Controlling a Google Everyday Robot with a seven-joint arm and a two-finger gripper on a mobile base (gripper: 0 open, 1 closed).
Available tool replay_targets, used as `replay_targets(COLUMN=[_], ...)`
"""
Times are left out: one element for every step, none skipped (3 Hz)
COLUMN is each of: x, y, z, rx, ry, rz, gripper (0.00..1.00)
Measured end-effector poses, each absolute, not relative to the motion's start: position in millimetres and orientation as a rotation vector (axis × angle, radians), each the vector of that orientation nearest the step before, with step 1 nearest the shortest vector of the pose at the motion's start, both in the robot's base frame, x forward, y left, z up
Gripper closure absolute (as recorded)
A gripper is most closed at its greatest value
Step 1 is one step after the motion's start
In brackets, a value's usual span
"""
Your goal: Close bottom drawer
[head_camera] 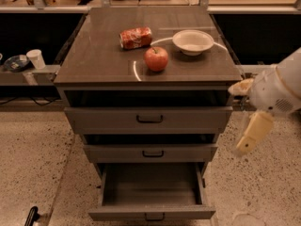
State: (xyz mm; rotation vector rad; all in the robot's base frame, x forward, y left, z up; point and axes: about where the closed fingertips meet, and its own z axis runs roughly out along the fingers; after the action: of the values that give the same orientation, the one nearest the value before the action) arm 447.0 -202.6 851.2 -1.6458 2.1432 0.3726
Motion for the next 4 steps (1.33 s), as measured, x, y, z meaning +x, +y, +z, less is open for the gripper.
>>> replay_targets(x=[425.8, 398.7, 392.4, 392.4], y=[-176.9, -147.7, -140.7, -132.1], z=[772.7, 710.7, 697.8, 692.8], rx=[-1.509, -1.389, -1.392, -1.428], ry=[2.028, 1.931, 1.913, 1.906], rz=[0.631, 0.779, 0.794, 0.774], gripper=[0.00, 0.00, 0.00, 0.00])
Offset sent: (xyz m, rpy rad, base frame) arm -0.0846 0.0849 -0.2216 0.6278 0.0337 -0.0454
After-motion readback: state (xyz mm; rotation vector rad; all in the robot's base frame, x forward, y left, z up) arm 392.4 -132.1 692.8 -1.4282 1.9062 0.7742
